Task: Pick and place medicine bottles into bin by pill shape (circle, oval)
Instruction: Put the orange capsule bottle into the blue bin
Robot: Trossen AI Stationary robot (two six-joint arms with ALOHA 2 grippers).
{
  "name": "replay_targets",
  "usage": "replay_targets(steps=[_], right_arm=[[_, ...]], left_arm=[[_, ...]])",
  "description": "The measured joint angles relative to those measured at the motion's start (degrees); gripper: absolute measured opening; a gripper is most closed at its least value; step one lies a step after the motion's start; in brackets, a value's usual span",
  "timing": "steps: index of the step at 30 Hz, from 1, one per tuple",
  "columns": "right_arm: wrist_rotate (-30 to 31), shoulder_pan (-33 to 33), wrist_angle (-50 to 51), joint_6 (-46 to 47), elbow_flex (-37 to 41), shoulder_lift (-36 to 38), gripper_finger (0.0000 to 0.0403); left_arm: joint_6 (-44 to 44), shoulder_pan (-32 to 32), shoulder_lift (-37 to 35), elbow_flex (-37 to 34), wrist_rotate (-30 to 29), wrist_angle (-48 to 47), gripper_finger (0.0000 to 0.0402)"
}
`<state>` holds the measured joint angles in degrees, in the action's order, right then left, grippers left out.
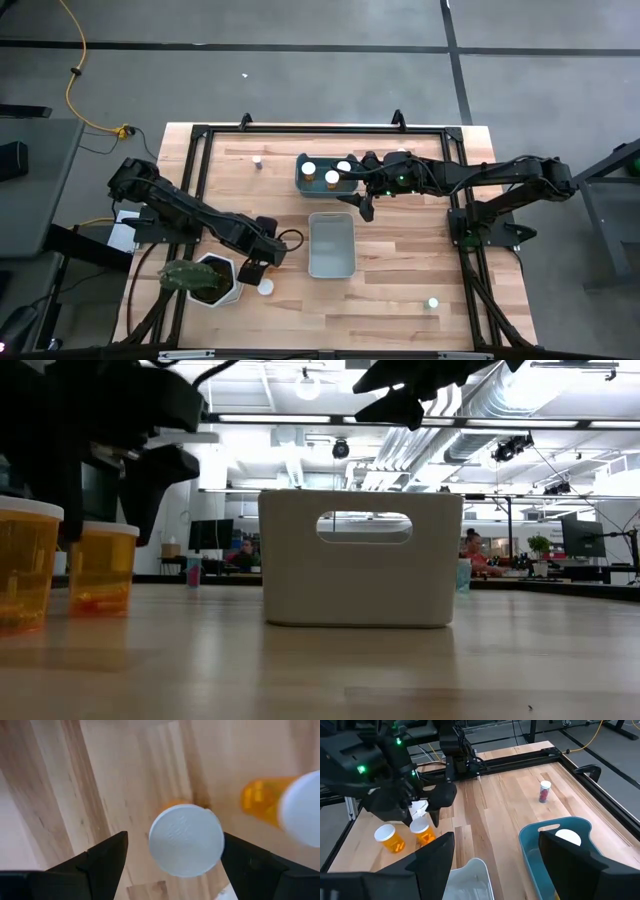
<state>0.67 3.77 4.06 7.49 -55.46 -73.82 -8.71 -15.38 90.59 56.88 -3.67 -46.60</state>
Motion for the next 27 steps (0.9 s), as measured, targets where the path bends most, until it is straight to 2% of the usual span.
replay_targets(steps=[6,14,24,27], right_arm=[[0.0,0.0,0.0,0.0,0.0,0.0,0.0282],[0.0,0.0,0.0,0.0,0.0,0.0,0.0282],[0.0,0.0,0.0,0.0,0.0,0.0,0.0282],[0.0,0.0,0.0,0.0,0.0,0.0,0.0282]], left_arm=[[1.4,0.0,2.9,0.0,-0.5,-0.2,0.0293],[1.0,0.0,2.5,0.0,-0.5,-0.1,0.0286],[1.5,0.0,0.1,0.1,-0.9,-0.1,0.0189],[1.9,0.0,0.1,0.1,-0.9,0.1,0.0181]])
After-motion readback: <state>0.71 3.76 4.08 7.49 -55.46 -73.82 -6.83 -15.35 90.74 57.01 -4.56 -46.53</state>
